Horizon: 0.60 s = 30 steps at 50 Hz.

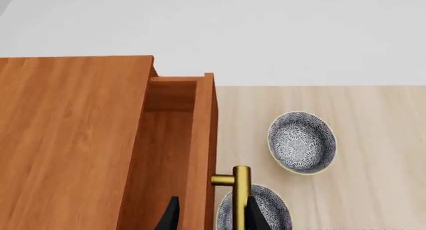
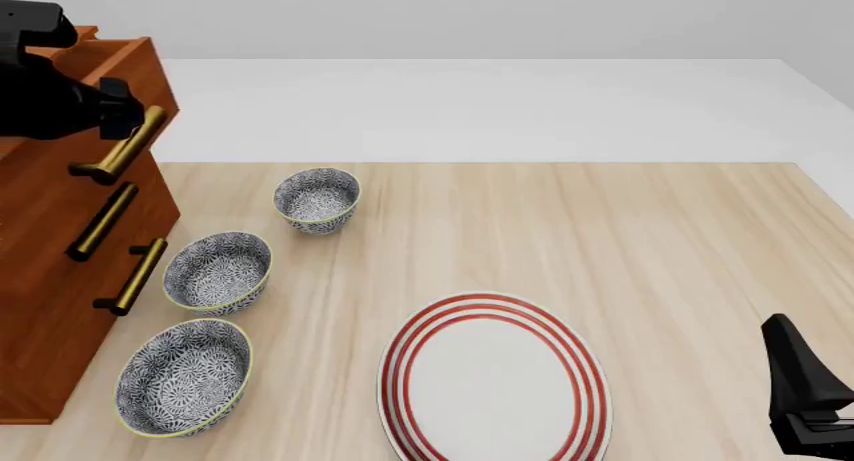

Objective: Open the top drawer of the cabinet.

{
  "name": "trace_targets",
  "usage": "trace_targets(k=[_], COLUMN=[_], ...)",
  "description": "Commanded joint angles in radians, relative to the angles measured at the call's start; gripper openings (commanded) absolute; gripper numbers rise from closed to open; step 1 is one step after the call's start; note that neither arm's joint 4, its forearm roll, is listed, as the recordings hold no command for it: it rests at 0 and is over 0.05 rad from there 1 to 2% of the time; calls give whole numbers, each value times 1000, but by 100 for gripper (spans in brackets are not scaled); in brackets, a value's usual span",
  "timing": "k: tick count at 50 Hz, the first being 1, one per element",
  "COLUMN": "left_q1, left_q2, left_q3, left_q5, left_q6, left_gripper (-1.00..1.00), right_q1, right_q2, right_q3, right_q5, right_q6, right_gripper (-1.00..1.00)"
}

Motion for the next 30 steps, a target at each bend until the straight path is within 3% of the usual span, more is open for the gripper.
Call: trace_targets(k=[1, 30], left_q1=[-18, -48], left_q2=[37, 30], left_q3=[9, 46], left_q5=[6, 1], left_q6=[-1, -4], left_gripper=[100, 100], right_q1=[0, 0], right_q2=[0, 0], right_q3=[0, 0], right_q5=[0, 0], right_q6=[0, 0], right_gripper=[100, 100])
